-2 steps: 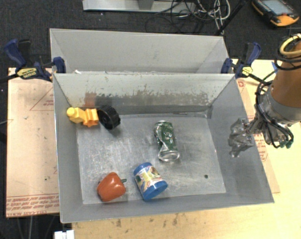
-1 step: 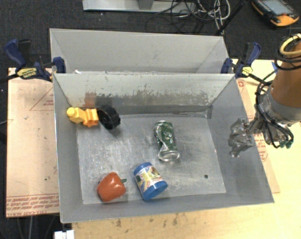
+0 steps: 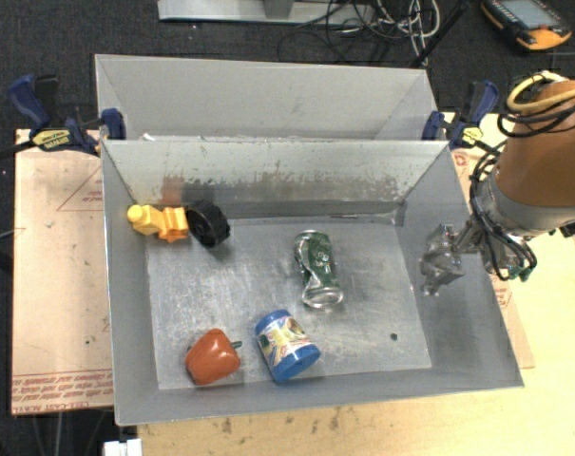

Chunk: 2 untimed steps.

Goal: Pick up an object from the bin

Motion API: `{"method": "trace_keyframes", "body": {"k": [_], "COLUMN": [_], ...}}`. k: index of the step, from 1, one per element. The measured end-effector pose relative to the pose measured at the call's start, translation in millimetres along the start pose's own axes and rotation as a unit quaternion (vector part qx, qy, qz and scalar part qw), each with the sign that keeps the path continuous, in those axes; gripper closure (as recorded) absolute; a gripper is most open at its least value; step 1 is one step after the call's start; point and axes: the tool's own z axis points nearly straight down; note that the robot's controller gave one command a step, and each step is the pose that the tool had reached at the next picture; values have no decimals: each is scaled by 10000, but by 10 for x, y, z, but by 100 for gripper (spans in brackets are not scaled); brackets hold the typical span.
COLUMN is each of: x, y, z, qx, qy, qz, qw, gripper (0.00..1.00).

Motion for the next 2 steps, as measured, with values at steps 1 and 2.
{"method": "trace_keyframes", "body": {"k": [1, 2], "x": [-235, 16], "y": [248, 764], "z": [307, 676], "qx": [-9, -17], "qy": [45, 48], "qz": [-194, -486], "qw": [9998, 9988], "gripper": [100, 0]}}
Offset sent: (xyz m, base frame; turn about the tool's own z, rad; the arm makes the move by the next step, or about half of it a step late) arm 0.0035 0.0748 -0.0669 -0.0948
